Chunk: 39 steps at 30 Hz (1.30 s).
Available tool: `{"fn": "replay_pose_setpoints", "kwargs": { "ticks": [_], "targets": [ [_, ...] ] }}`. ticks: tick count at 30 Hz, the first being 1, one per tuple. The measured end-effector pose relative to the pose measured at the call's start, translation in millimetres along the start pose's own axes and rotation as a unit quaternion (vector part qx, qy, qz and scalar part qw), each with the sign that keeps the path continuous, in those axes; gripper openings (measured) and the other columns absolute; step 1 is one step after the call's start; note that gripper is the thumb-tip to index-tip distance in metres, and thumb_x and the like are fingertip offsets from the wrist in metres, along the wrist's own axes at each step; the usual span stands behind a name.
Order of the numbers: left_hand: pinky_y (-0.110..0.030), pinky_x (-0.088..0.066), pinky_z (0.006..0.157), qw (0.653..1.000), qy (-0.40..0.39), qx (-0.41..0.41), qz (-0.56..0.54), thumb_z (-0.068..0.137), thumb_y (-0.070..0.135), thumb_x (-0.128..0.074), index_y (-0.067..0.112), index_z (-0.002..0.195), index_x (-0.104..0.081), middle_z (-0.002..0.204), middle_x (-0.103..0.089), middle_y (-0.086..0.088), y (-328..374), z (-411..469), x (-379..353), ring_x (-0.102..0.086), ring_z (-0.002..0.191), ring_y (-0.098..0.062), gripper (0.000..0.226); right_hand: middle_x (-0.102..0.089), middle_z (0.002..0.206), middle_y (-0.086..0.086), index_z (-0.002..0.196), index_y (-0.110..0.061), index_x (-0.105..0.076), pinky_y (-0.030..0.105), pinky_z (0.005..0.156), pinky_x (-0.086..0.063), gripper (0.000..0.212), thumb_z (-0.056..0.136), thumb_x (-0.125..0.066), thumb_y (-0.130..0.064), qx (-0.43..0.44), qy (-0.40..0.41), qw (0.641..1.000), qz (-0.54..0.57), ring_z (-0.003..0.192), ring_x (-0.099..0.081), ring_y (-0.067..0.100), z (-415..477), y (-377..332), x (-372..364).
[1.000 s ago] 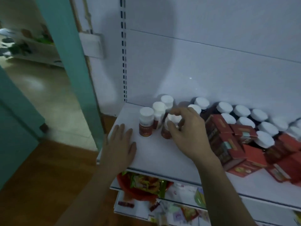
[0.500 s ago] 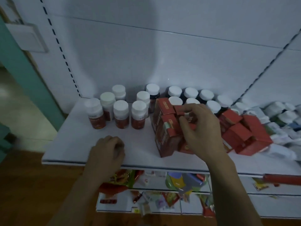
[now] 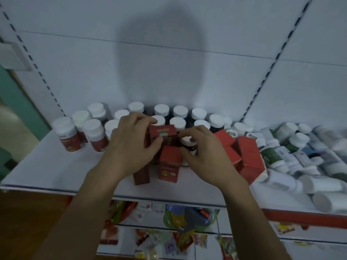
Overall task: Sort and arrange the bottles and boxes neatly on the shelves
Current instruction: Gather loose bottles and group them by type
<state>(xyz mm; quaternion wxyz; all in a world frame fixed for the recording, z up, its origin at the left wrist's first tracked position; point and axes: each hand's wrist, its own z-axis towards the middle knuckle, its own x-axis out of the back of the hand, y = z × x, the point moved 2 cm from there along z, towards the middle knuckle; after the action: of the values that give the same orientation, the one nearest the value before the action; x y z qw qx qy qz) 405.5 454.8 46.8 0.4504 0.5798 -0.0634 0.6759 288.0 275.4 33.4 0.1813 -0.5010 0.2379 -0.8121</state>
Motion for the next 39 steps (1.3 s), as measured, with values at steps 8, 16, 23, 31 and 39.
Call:
{"fn": "replay_pose_setpoints", "kwargs": {
  "ticks": [8,16,23,31,39],
  "targets": [
    [-0.050,-0.037,0.110,0.945,-0.241,-0.050,0.215,0.089,0.069,-0.048,0.033,0.150,-0.034,0.154,-0.030,-0.001,42,71,-25,-0.031,0.140,-0.027,0.072,-0.062,0.111,0.003,0.116,-0.024,-0.067,0.042,0.091,-0.047,0.027,0.090,-0.066,-0.027,-0.148,0.066,0.977,-0.139,0.106,-0.056,0.027,-33,93,91],
    [-0.050,-0.035,0.112,0.944,-0.268,-0.140,0.134,0.090,0.066,-0.050,0.034,0.149,-0.036,0.156,-0.032,0.005,131,110,-87,-0.029,0.143,-0.022,0.068,-0.058,0.117,-0.012,0.124,-0.027,-0.062,0.022,0.079,-0.052,0.026,0.099,-0.060,-0.020,-0.161,0.125,0.979,0.017,0.096,-0.060,0.004,-65,137,99],
    [-0.060,-0.027,0.111,0.911,-0.337,-0.213,0.110,0.095,0.062,-0.047,0.041,0.150,-0.028,0.154,-0.031,0.007,189,107,-146,-0.026,0.143,-0.021,0.062,-0.063,0.113,-0.001,0.116,-0.019,-0.068,0.021,0.079,-0.042,0.022,0.095,-0.066,-0.015,-0.259,0.174,0.946,-0.091,0.095,-0.058,0.012,-98,189,144],
    [-0.051,-0.035,0.108,0.924,-0.326,-0.148,0.133,0.092,0.062,-0.049,0.043,0.139,-0.041,0.138,-0.046,0.009,214,124,-144,-0.039,0.131,-0.018,0.051,-0.066,0.105,0.002,0.110,-0.019,-0.070,0.026,0.080,-0.042,0.020,0.090,-0.069,-0.017,-0.287,0.159,0.935,-0.132,0.097,-0.060,0.020,-114,255,197],
    [-0.048,-0.028,0.115,0.926,-0.326,-0.100,0.160,0.094,0.063,-0.047,0.043,0.147,-0.032,0.152,-0.036,0.009,303,128,-197,-0.031,0.141,-0.018,0.058,-0.053,0.127,-0.005,0.126,-0.035,-0.059,0.047,0.097,-0.042,0.045,0.083,-0.072,-0.036,-0.302,0.038,0.932,-0.197,0.120,-0.045,0.027,-135,340,247]
  ]
}}
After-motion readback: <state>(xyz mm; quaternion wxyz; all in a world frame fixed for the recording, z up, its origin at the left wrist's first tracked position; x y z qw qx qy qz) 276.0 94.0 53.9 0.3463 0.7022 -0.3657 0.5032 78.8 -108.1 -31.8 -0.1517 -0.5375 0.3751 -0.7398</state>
